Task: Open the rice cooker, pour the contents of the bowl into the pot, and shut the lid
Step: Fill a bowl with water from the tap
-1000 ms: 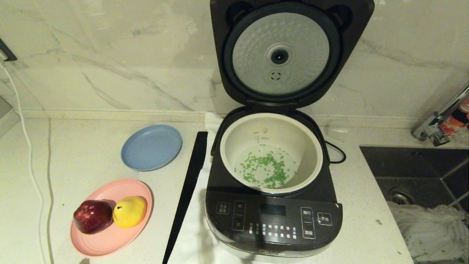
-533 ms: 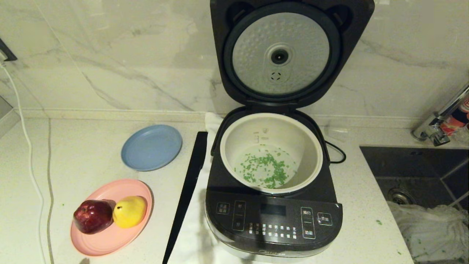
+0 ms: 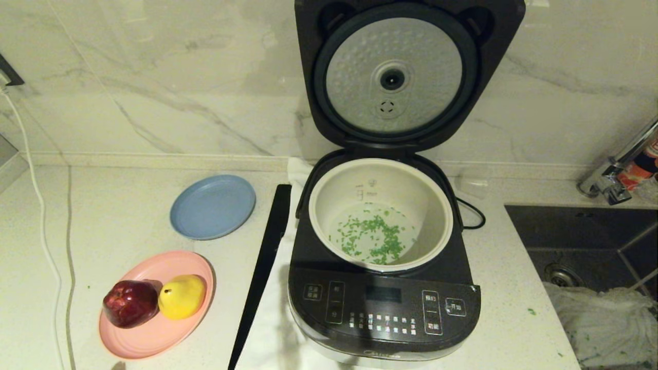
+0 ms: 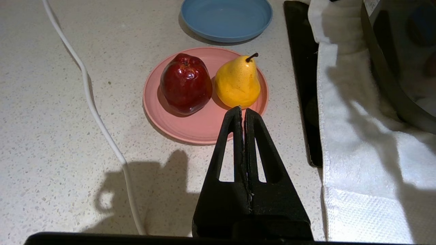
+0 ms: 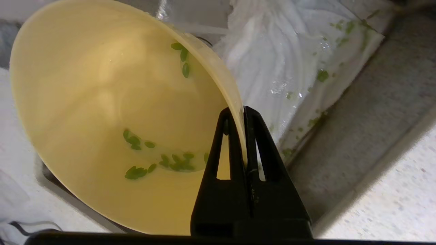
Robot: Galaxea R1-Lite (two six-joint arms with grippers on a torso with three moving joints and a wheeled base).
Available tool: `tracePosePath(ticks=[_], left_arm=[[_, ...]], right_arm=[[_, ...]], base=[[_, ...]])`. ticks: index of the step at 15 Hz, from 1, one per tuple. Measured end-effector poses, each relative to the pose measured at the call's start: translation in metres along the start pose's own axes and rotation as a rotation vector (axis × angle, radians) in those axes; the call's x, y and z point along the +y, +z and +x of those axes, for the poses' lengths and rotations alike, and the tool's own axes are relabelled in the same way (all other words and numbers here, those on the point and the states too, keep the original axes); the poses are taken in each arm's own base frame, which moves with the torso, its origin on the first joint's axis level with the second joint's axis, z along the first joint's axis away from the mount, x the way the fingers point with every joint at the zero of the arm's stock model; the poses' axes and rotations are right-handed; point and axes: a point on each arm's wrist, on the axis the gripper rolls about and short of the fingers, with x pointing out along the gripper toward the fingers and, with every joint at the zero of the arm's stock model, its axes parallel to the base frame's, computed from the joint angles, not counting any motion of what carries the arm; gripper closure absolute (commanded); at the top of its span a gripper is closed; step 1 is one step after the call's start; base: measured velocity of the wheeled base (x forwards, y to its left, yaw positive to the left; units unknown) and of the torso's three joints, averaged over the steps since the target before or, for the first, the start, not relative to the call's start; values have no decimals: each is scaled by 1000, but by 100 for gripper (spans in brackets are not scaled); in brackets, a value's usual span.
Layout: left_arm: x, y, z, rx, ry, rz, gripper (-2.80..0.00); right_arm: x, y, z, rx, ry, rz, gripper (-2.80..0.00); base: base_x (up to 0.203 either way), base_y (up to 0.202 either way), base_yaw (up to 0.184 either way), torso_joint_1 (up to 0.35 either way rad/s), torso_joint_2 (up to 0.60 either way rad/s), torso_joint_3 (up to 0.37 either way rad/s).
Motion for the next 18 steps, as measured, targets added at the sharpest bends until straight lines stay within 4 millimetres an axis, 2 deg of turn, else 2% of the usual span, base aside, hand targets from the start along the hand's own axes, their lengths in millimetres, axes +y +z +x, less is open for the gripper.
tracePosePath(ticks=[10, 18], left_arm=[[0, 0, 0, 0, 0, 0, 0], [0, 0, 0, 0, 0, 0, 0]], right_arm=[[6, 16, 26, -13, 7, 30, 0], [30, 19, 49, -38, -9, 53, 0]], base=[[0, 0, 0, 0, 0, 0], [0, 0, 0, 0, 0, 0]])
